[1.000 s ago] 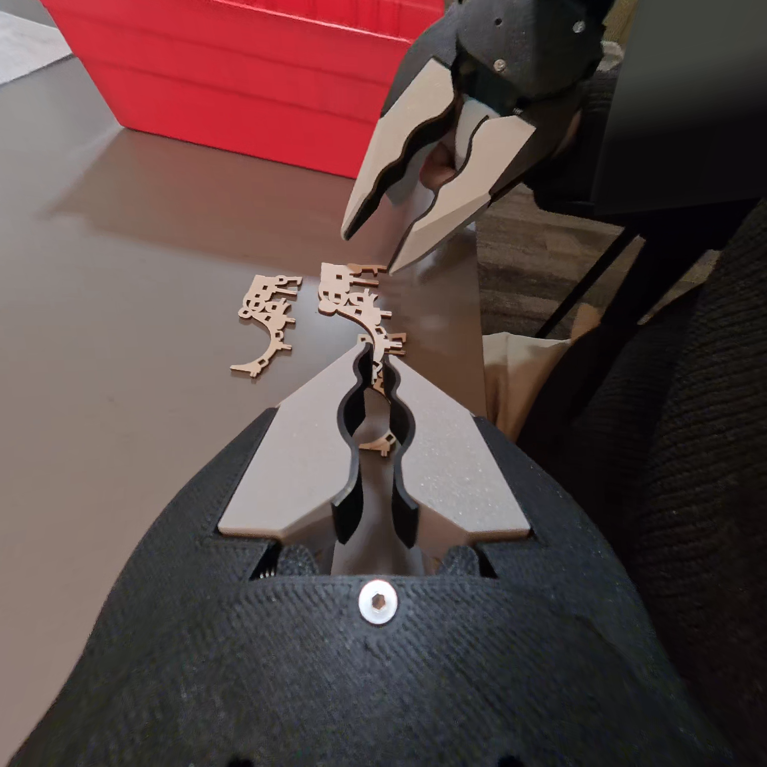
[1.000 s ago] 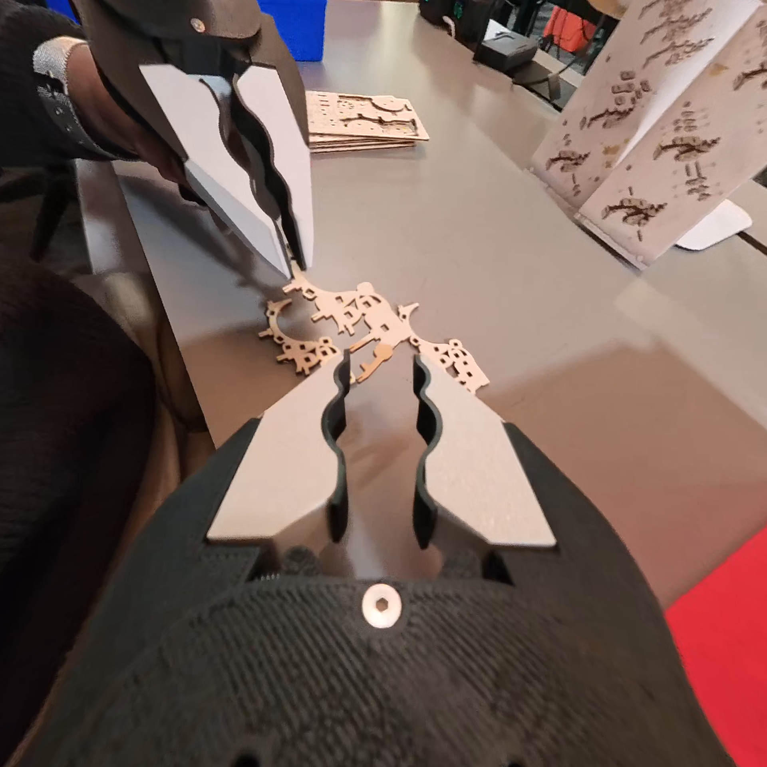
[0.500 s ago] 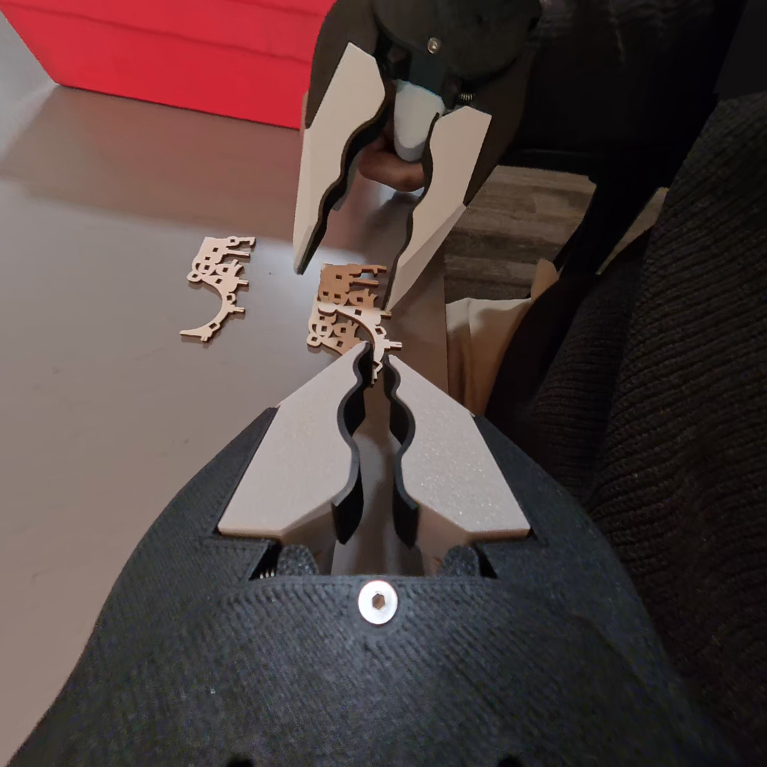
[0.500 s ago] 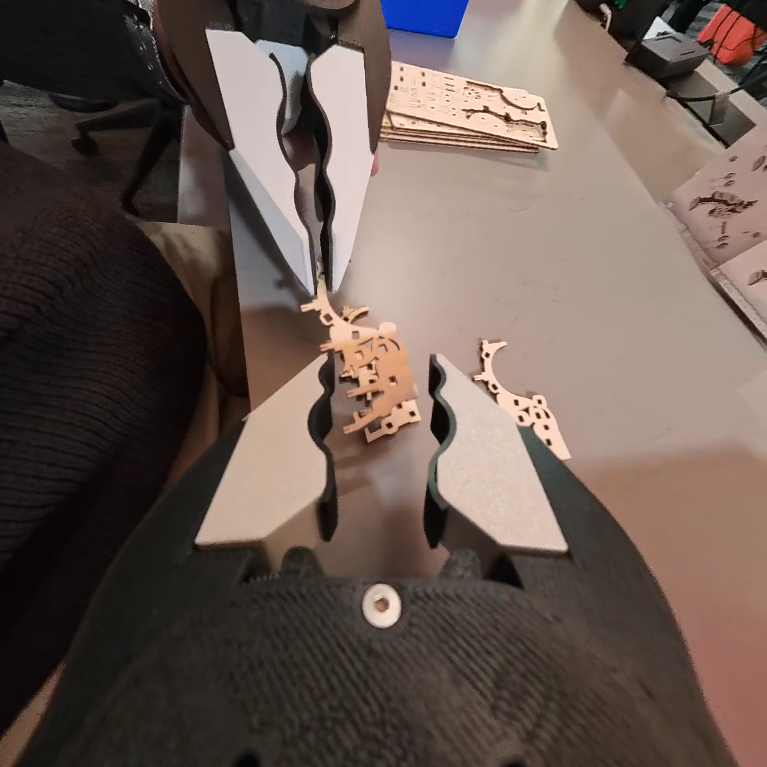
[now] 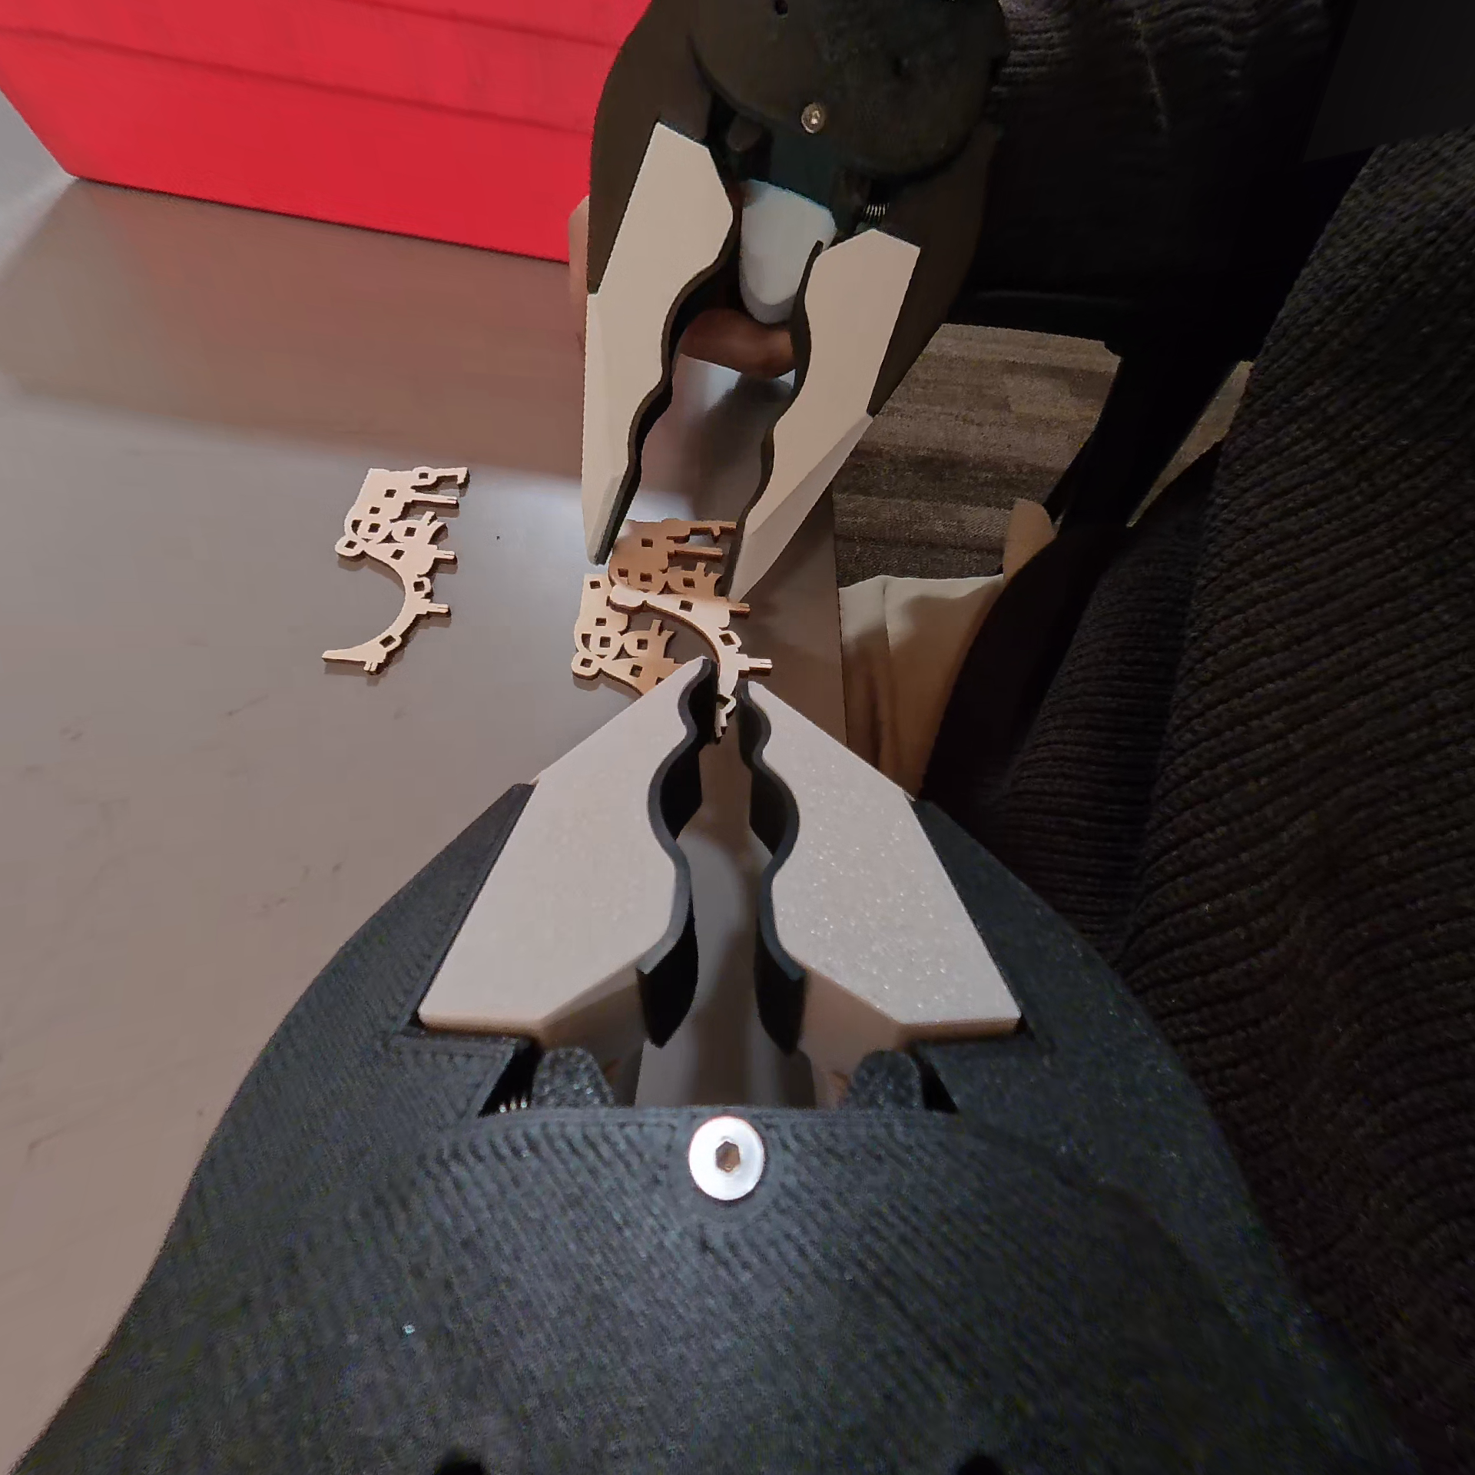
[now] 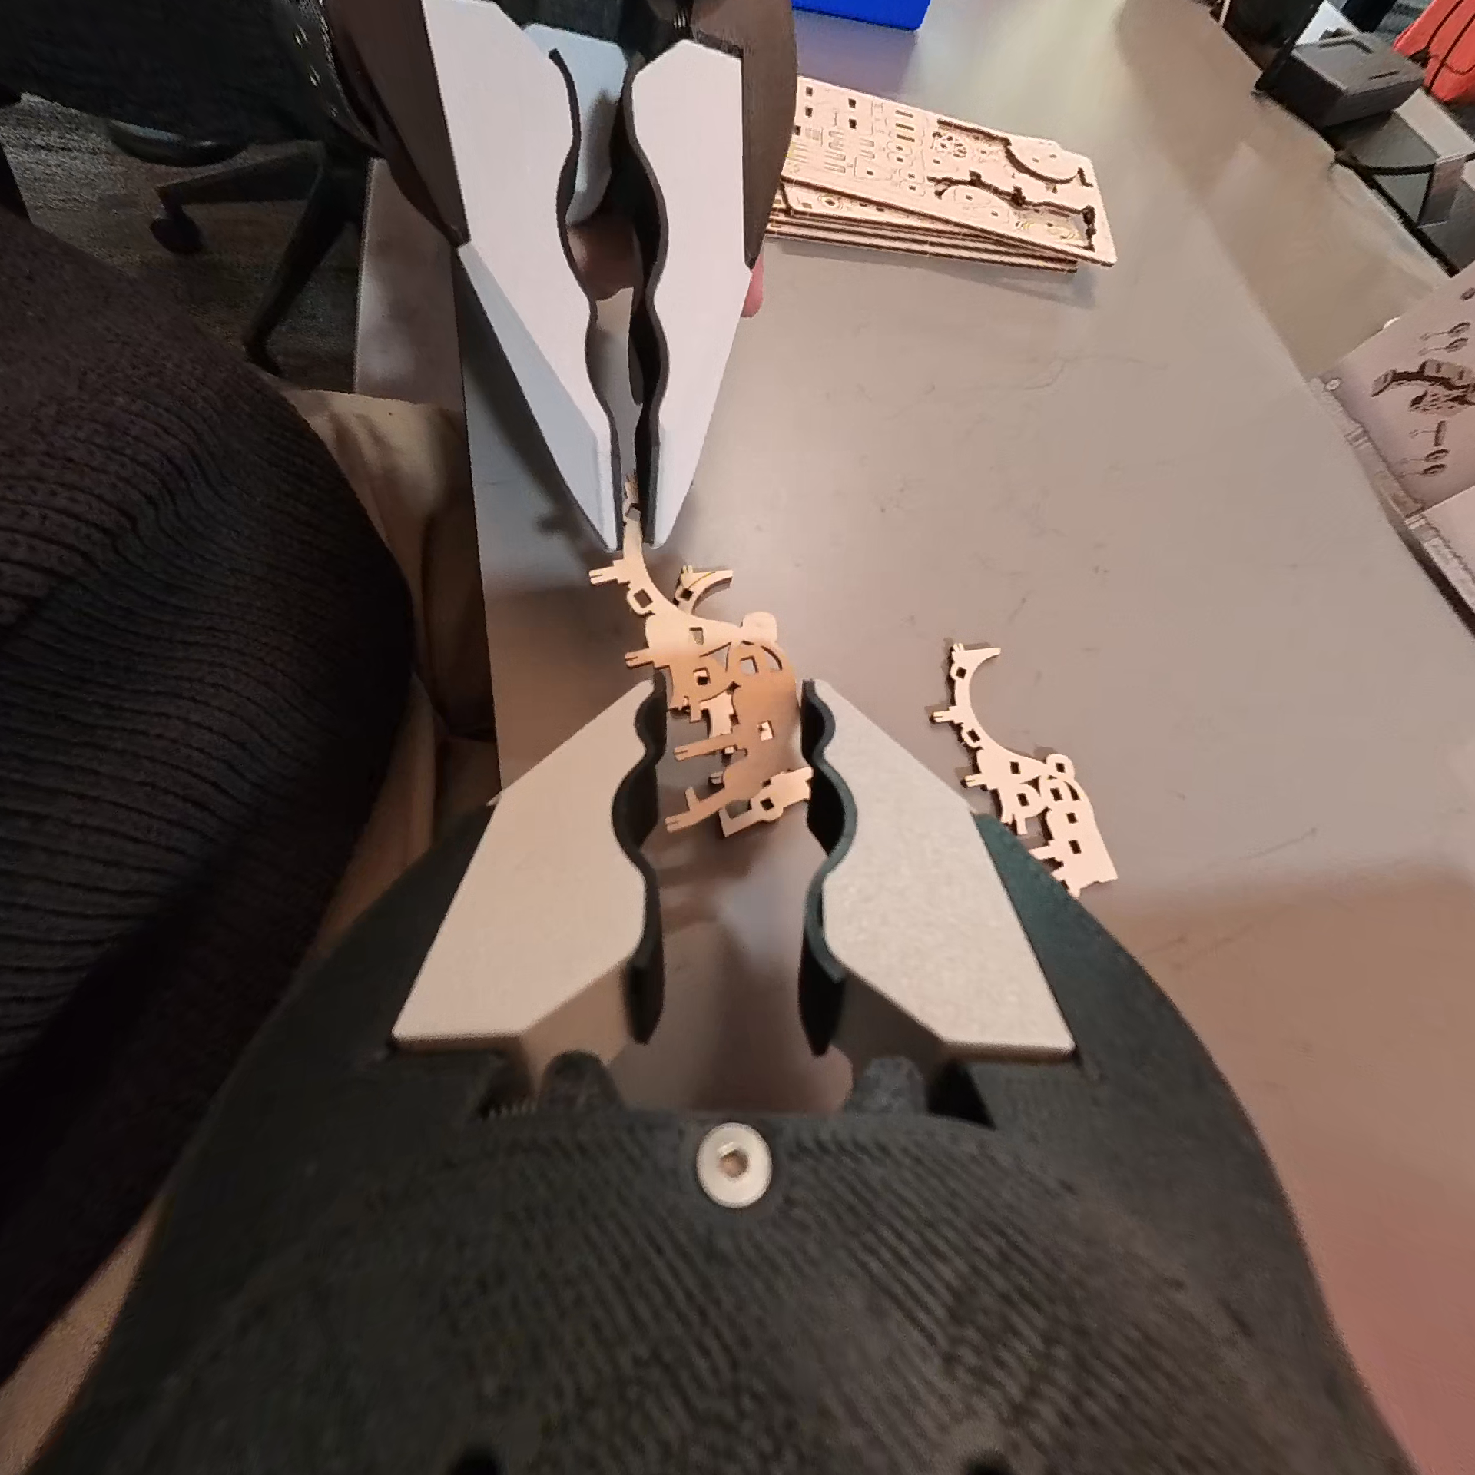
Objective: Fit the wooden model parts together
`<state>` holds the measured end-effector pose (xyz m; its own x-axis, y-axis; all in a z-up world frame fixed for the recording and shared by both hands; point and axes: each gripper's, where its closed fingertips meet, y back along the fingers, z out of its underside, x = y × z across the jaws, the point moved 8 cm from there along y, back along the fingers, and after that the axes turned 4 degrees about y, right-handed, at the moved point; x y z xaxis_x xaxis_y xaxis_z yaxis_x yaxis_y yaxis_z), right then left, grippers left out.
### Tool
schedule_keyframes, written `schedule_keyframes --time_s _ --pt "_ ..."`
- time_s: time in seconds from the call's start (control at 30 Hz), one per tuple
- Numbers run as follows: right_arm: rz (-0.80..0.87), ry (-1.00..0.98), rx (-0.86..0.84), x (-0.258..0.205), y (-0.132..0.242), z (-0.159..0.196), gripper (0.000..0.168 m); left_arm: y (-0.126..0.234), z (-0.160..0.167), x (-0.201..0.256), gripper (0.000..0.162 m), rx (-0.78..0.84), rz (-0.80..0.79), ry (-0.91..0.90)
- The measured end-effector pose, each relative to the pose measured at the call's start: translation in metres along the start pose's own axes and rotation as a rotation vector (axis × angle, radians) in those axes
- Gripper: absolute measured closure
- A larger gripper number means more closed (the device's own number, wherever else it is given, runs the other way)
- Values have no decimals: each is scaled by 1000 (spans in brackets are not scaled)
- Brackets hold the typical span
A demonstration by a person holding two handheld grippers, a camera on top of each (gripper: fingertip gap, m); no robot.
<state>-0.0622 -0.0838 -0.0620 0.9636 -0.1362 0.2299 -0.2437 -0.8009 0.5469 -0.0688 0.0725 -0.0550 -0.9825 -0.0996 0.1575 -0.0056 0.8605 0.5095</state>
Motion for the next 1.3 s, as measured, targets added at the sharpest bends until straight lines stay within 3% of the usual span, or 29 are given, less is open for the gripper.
schedule_keyframes --time_s 0.1,0.27,0.37,0.9,1.3 --pt "18 0 -10 2 0 1 136 -1 1 -2 154 5 -11 11" --pt "60 -16 -61 7 -3 7 136 3 -2 -9 112 66 -37 109" --pt "50 -45 -75 7 -6 8 136 5 -1 -16 101 82 -35 212" --pt "-7 -134 -56 10 -10 9 136 -4 13 -25 106 -47 -30 349" --pt "-15 -123 -82 9 -11 12 136 -8 19 -27 135 -155 -155 281"
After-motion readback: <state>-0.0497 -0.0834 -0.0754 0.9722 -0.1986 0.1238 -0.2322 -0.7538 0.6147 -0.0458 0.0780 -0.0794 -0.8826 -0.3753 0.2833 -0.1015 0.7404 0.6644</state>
